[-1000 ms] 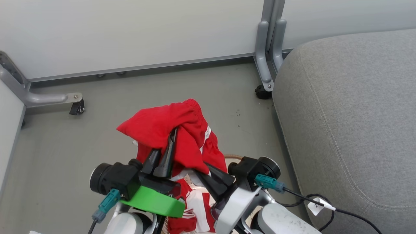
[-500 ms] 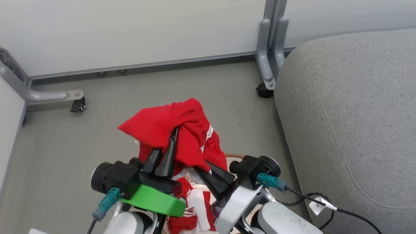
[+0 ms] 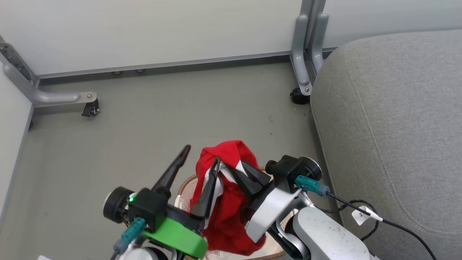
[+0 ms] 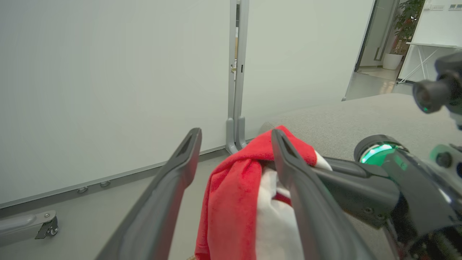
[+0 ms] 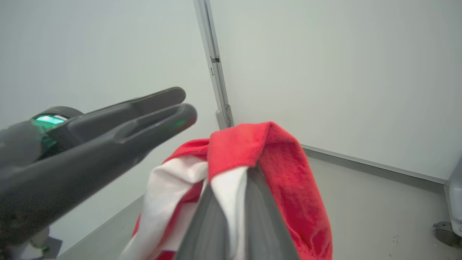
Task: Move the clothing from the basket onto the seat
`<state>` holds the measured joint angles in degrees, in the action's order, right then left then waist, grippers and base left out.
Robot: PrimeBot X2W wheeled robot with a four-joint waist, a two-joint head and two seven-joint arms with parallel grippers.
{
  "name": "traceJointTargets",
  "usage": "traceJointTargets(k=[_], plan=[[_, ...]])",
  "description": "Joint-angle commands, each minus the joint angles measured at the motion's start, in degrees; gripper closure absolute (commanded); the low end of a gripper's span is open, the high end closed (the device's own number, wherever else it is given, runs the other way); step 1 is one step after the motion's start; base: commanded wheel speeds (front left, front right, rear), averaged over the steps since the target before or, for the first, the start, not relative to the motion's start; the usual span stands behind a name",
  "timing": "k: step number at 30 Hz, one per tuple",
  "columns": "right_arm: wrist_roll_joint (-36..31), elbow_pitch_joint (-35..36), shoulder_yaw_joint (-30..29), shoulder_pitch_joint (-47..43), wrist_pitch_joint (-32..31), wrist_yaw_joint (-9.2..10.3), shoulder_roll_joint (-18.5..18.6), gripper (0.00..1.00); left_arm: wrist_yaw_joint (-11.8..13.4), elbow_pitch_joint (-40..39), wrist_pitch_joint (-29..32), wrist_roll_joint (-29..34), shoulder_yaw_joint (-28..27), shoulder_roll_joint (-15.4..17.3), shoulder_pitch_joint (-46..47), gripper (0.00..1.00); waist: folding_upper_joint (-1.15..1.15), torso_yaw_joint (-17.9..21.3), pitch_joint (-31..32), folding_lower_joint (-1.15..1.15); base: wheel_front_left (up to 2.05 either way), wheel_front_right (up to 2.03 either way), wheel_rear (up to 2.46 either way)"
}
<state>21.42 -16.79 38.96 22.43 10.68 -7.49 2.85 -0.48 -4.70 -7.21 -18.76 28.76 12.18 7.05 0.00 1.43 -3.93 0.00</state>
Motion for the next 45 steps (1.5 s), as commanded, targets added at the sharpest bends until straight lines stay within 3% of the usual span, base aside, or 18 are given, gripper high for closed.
traceJointTargets(k=[1, 18, 27, 35, 45], plan=[[-0.5, -0.5, -0.4, 0.6, 0.4, -0.01, 0.1, 1.0, -0.4, -0.3, 0.6, 0.4, 0.7, 0.8, -1.3, 0.0, 0.0, -0.4, -0.1, 0.0, 0.0, 0.0, 0.0], [-1.1, -4.2, -2.6, 0.9, 1.1, -0.01, 0.1, 1.0, -1.4, -1.0, 3.4, 1.3, 5.4, 3.0, -5.6, 0.0, 0.0, -1.1, -0.3, 0.0, 0.0, 0.0, 0.0], [-1.7, -4.7, -3.0, 1.6, 1.4, -0.01, 0.1, 1.0, -1.4, -0.8, 3.4, 2.2, 6.0, 3.7, -4.0, 0.0, 0.0, 0.6, -1.2, 0.0, 0.0, 0.0, 0.0], [-2.3, -5.7, -4.3, 3.3, 1.6, -0.01, 0.6, 1.0, -1.7, -1.2, 3.5, 2.5, 6.3, 4.0, -2.0, 0.0, 0.0, 6.1, -3.7, 0.0, 0.0, 0.0, 0.0], [-2.5, -6.3, -7.7, 4.6, 2.7, -0.01, 1.1, 1.0, -2.5, -1.5, 4.8, 3.6, 7.4, 4.9, 0.3, 0.0, 0.0, 17.3, -7.3, 0.0, 0.0, 0.0, 0.0]])
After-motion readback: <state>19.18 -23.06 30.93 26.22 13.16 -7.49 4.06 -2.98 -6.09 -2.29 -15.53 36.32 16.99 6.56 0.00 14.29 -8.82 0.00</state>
